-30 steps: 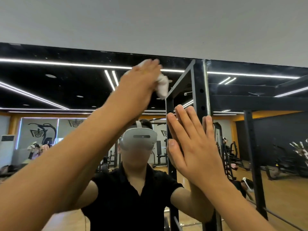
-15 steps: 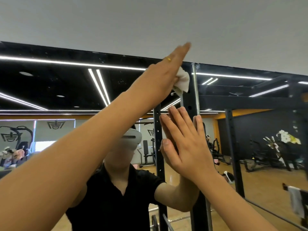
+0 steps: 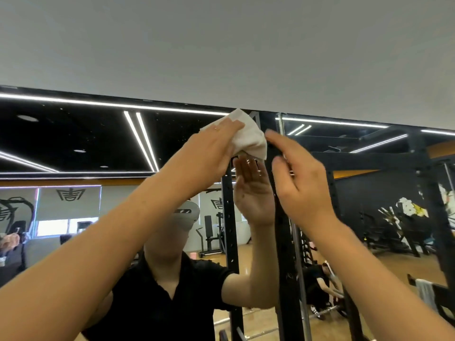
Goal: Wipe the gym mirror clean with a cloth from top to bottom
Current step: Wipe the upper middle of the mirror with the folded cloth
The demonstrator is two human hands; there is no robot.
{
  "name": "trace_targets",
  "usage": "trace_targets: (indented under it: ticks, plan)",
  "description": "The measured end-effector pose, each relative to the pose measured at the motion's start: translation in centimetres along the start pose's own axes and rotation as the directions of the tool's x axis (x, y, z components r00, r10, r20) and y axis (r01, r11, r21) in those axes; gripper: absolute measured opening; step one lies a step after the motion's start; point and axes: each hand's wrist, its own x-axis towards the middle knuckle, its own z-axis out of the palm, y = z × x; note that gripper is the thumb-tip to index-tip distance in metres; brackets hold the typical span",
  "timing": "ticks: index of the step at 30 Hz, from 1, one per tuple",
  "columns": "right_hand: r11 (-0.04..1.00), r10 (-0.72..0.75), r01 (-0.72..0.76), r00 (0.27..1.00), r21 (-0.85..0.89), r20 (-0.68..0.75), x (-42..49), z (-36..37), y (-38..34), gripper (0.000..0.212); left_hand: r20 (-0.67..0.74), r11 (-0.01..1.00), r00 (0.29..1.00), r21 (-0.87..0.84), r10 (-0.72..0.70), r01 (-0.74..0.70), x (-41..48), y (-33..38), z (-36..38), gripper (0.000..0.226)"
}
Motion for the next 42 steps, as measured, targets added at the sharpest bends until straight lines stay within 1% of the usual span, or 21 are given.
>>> trace_targets:
  ticks: [2,3,5,6,8,10,12,14,17,19,21,23,27,29,31,33,36,39,42]
  plan:
    - [0.998,0.022,-0.015,0.993,-0.059,0.120,2.2,0.3,-0.3,0.048,-0.156,0.999,0.988,-0.050,0.012,-0.020,-0.6,0.2,0.2,0.033]
    - [0.995,0.039,-0.022,0.981,-0.094,0.188,2.9,0.7,-0.3,0.049,-0.214,0.998,0.976,-0.030,0.039,-0.047,-1.1,0.1,0.5,0.029]
    - [0.983,0.052,0.000,0.958,-0.181,0.283,3.4,1.5,0.0,0.049,-0.282,0.995,0.956,0.080,0.086,-0.066,-2.7,-0.5,1.2,0.030]
    - [0.972,0.048,0.024,0.953,-0.233,0.298,3.4,1.8,0.1,0.049,-0.304,0.989,0.948,0.138,0.092,-0.052,-3.5,-1.0,1.5,0.033]
    - [0.933,0.023,0.079,0.961,-0.350,0.277,3.6,2.3,-0.2,0.052,-0.325,0.971,0.942,0.239,0.082,-0.002,-5.3,-1.9,1.7,0.039]
    - [0.888,-0.009,0.115,0.973,-0.445,0.232,4.1,3.0,-0.8,0.057,-0.330,0.948,0.943,0.310,0.036,0.072,-6.9,-2.6,1.2,0.046]
    - [0.876,-0.024,0.105,0.984,-0.471,0.175,4.7,3.9,-1.4,0.058,-0.323,0.930,0.946,0.346,-0.003,0.121,-8.2,-3.2,0.8,0.051]
    - [0.887,-0.004,0.055,0.994,-0.458,0.111,5.2,4.9,-1.9,0.057,-0.306,0.919,0.951,0.366,-0.030,0.147,-8.9,-3.6,0.6,0.053]
    - [0.857,-0.018,0.056,0.997,-0.512,0.078,5.6,6.0,-2.4,0.045,-0.295,0.904,0.954,0.391,-0.055,0.173,-9.3,-3.8,0.9,0.057]
    - [0.861,-0.073,0.103,0.994,-0.498,0.079,5.7,5.9,-2.2,0.035,-0.288,0.899,0.956,0.401,-0.057,0.174,-9.2,-3.8,1.1,0.059]
    - [0.870,-0.125,0.134,0.991,-0.474,0.049,5.8,5.0,-1.3,0.030,-0.305,0.902,0.952,0.399,-0.037,0.163,-9.3,-3.9,1.3,0.059]
    - [0.877,-0.135,0.122,0.991,-0.464,0.007,5.7,4.0,0.0,0.029,-0.331,0.913,0.944,0.383,-0.011,0.145,-9.4,-3.9,1.2,0.057]
    - [0.889,-0.149,0.129,0.989,-0.440,-0.013,5.5,3.5,1.1,0.029,-0.353,0.937,0.933,0.344,0.066,0.064,-10.0,-3.4,0.8,0.049]
    - [0.894,-0.141,0.098,0.988,-0.437,-0.068,5.8,3.4,1.3,0.031,-0.337,0.939,0.938,0.340,0.077,0.046,-11.6,-3.1,0.6,0.048]
    - [0.881,-0.117,0.048,0.986,-0.470,-0.119,6.4,3.2,1.7,0.033,-0.306,0.926,0.950,0.373,0.064,0.057,-13.9,-3.1,0.4,0.050]
    - [0.885,-0.101,0.043,0.990,-0.463,-0.101,6.8,3.3,2.1,0.037,-0.285,0.906,0.957,0.417,0.048,0.078,-16.1,-3.5,0.4,0.052]
    - [0.918,-0.084,0.055,0.995,-0.392,-0.057,6.6,3.3,2.2,0.041,-0.270,0.895,0.963,0.434,0.017,0.106,-18.0,-4.4,0.7,0.055]
    - [0.887,-0.067,0.051,0.998,-0.459,-0.018,6.5,3.1,2.6,0.039,-0.268,0.886,0.963,0.455,0.037,0.093,-18.6,-4.6,1.4,0.054]
    - [0.901,-0.052,0.029,0.998,-0.433,-0.042,6.9,3.0,2.5,0.039,-0.274,0.882,0.961,0.463,0.049,0.087,-18.7,-4.6,1.6,0.054]
